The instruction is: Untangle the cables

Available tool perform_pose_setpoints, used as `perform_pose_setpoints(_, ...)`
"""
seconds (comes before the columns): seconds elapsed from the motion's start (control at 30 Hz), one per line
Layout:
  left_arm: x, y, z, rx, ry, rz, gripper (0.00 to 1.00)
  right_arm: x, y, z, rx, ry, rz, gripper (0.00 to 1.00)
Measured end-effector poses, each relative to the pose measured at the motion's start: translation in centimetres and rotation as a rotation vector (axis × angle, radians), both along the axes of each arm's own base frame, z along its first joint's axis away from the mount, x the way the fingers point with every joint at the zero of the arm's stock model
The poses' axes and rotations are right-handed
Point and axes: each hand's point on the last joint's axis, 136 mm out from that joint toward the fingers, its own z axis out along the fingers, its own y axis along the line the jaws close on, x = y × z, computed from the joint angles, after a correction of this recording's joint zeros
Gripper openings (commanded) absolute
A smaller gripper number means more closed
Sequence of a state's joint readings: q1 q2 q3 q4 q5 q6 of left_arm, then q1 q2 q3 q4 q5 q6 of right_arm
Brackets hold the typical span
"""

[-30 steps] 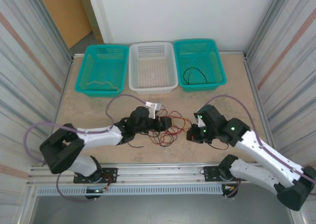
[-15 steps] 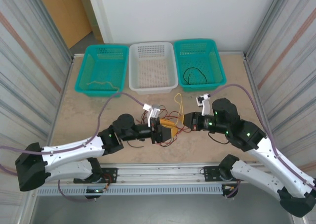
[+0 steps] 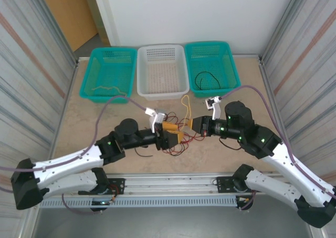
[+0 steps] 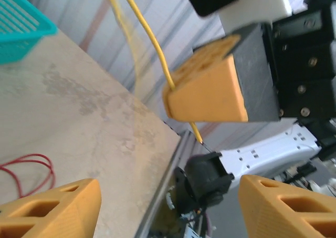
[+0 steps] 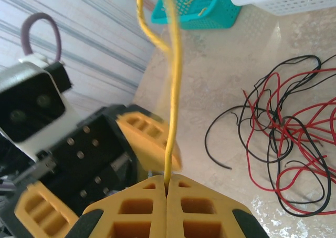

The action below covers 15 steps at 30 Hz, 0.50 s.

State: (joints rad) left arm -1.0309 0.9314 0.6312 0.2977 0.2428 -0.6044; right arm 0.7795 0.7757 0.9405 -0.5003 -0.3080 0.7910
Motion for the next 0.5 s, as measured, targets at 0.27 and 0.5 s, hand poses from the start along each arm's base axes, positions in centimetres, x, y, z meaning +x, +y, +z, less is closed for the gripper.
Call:
perform_pose_setpoints(0.27,0.0,1.3,0.0,0.021,-0.013,-0.005,0.74,0.2,0.6,0.1,0.005,-0.008,0.019,0.0)
perform_pose_setpoints(0.5,-0.5,-0.3,-2.9,0.091,0.041,-0.088,0.59,0.1,1.4,0.6,0.027,-0.02,0.049,0.0)
